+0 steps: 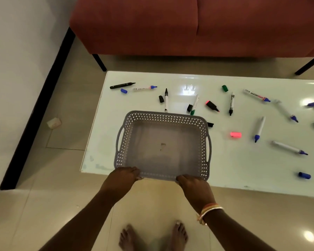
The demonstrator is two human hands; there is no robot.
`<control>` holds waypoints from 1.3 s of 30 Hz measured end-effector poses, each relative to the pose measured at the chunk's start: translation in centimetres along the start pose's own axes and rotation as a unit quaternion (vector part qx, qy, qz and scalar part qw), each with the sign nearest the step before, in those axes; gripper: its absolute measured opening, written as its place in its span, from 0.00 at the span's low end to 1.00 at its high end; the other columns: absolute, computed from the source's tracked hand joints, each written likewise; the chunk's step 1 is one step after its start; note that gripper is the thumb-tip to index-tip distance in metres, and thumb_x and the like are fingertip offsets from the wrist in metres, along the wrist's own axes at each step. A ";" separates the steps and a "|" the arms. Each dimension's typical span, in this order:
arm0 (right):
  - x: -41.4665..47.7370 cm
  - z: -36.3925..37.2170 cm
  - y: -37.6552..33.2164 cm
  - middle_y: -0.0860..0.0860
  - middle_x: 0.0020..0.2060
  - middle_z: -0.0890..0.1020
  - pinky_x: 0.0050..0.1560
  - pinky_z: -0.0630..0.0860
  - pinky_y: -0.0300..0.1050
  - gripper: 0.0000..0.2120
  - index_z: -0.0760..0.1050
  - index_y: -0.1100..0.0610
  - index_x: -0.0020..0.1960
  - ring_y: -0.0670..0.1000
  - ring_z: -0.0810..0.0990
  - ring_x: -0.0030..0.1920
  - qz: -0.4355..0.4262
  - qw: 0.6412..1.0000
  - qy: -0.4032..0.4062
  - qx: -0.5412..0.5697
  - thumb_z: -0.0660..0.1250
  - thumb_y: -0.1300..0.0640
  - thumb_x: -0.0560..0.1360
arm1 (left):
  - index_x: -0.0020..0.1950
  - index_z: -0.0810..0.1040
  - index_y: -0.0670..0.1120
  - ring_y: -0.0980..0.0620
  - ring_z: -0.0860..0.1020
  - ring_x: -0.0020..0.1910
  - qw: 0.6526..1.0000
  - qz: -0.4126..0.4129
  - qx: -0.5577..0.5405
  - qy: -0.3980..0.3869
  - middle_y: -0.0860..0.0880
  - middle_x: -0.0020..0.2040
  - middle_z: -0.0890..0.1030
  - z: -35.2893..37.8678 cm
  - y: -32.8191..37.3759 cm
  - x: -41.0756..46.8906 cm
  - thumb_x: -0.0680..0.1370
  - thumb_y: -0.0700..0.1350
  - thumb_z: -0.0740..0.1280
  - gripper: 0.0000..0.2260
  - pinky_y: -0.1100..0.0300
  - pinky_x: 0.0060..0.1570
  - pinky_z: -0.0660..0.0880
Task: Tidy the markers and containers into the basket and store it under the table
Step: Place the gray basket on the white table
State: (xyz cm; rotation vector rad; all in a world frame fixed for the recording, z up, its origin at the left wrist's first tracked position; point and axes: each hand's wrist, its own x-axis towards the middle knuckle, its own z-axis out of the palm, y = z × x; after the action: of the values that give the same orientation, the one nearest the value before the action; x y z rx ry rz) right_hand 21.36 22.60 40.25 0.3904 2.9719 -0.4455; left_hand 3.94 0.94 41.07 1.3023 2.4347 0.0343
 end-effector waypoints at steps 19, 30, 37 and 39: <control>1.6 0.3 0.1 0.54 0.52 0.84 0.49 0.79 0.50 0.13 0.79 0.50 0.58 0.59 0.83 0.51 0.060 0.986 -0.152 0.012 0.58 0.58 0.81 | 0.61 0.77 0.56 0.44 0.81 0.58 0.989 -0.063 0.016 -0.130 0.48 0.60 0.82 -0.3 0.8 0.5 0.84 0.47 0.57 0.11 0.53 0.54 0.76; 1.4 0.4 -0.6 0.55 0.53 0.84 0.50 0.80 0.52 0.15 0.79 0.50 0.59 0.60 0.83 0.52 0.066 0.984 -0.164 -0.002 0.58 0.60 0.79 | 0.61 0.78 0.55 0.44 0.80 0.58 0.989 -0.065 0.008 -0.132 0.47 0.61 0.81 0.3 0.4 0.1 0.83 0.48 0.58 0.11 0.53 0.55 0.76; 1.4 0.3 -0.6 0.53 0.55 0.83 0.52 0.80 0.51 0.13 0.78 0.51 0.62 0.58 0.83 0.54 0.060 0.986 -0.157 0.007 0.60 0.57 0.80 | 0.60 0.77 0.52 0.45 0.80 0.57 0.992 -0.050 0.005 -0.114 0.48 0.60 0.81 -0.1 0.4 -0.1 0.83 0.49 0.59 0.10 0.53 0.55 0.77; 1.1 -0.4 -0.6 0.53 0.62 0.80 0.57 0.77 0.50 0.18 0.72 0.52 0.68 0.56 0.80 0.60 0.061 0.987 -0.143 0.030 0.64 0.52 0.79 | 0.68 0.73 0.49 0.45 0.76 0.63 0.996 -0.041 -0.025 -0.079 0.47 0.65 0.78 -0.8 0.7 -0.4 0.82 0.52 0.61 0.16 0.52 0.62 0.73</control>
State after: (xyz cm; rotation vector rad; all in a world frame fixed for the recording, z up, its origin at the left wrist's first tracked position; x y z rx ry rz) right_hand 20.10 22.42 40.62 0.4675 2.6473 -0.5298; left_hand 4.41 1.09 42.13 1.1393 2.3355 -0.0286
